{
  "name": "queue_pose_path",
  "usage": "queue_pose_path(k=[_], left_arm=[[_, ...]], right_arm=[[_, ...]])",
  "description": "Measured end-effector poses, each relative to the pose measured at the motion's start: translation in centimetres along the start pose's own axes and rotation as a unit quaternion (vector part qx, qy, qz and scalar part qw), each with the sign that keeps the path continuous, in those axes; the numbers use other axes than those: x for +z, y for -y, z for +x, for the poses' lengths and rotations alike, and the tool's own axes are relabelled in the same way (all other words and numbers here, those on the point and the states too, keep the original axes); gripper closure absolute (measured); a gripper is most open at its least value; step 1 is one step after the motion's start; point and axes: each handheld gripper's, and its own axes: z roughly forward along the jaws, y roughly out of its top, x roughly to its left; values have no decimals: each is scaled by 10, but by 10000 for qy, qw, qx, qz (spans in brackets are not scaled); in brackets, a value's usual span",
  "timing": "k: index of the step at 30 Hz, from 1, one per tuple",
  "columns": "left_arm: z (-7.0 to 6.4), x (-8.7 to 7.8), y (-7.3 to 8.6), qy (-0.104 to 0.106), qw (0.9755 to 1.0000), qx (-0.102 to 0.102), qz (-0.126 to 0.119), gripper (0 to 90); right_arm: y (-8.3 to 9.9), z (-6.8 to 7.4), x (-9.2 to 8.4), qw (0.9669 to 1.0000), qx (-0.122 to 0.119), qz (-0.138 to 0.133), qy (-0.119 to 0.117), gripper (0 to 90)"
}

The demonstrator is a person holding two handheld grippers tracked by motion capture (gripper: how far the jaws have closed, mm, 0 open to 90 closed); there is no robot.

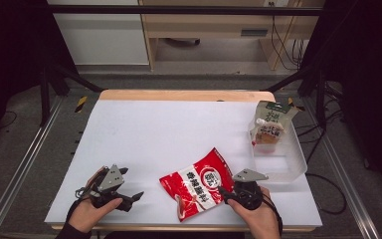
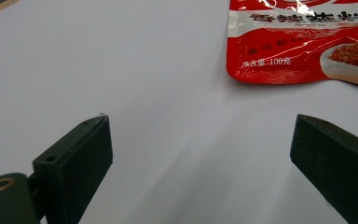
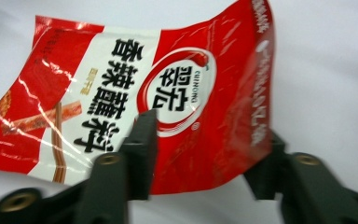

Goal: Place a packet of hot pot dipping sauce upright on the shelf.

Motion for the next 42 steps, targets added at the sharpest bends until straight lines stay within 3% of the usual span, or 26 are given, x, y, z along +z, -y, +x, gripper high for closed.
queue_pose_path(k=[3,8,13,17,23,28,32,37,42], left_arm=[[0,1,0,15,10000,-7,9,60],[1,-2,-2,31,10000,-10,-31,62],[6,-6,-8,53,10000,-8,-57,64],[12,-10,-17,39,9999,-2,-102,64],[22,-12,-32,38,9999,63,-69,63],[30,-15,-45,99,9998,92,-145,53],[35,-17,-55,42,9998,41,-191,53],[37,-21,-68,-14,9996,106,-274,89],[36,-26,-80,168,9989,109,-429,165]], right_arm=[[-7,-1,1,9999,-119,-26,21,739],[-23,2,6,9993,-371,82,-22,896],[-50,7,9,9964,-825,150,-84,900],[-78,8,13,9920,-1227,224,-192,900],[-115,11,16,9842,-1676,172,-549,900],[-139,18,15,9740,-2021,107,-1023,900],[-153,30,6,9654,-2324,-17,-1185,900],[-164,39,-3,9592,-2526,-81,-1265,900],[-171,49,-9,9519,-2737,-93,-1375,900]])
